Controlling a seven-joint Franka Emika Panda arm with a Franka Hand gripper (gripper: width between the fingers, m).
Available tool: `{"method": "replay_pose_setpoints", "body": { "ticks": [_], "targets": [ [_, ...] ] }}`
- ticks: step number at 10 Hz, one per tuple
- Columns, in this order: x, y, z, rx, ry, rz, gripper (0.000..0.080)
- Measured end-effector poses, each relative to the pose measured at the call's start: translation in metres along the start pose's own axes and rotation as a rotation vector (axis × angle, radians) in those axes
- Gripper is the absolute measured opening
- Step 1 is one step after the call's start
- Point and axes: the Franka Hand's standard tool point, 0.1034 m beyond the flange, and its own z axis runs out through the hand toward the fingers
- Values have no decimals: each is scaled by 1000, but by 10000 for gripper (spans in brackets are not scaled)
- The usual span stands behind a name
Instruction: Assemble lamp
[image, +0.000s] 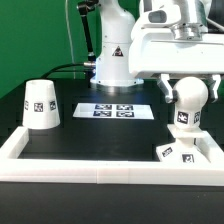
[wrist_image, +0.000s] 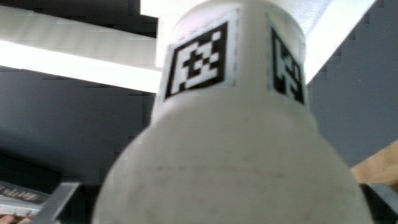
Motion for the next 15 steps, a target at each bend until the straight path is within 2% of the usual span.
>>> {"method": "replay_pose_setpoints", "body": {
  "ticks": [5,6,8,13,15],
  "targets": [
    [-2,0,1,2,-8,0,589],
    [-2,0,1,2,-9,0,681],
    [-2,0,1,2,-10,0,697],
    [17,5,-23,7,-23,5,698],
    [17,3,-24,16,-53,5,698]
  ]
}}
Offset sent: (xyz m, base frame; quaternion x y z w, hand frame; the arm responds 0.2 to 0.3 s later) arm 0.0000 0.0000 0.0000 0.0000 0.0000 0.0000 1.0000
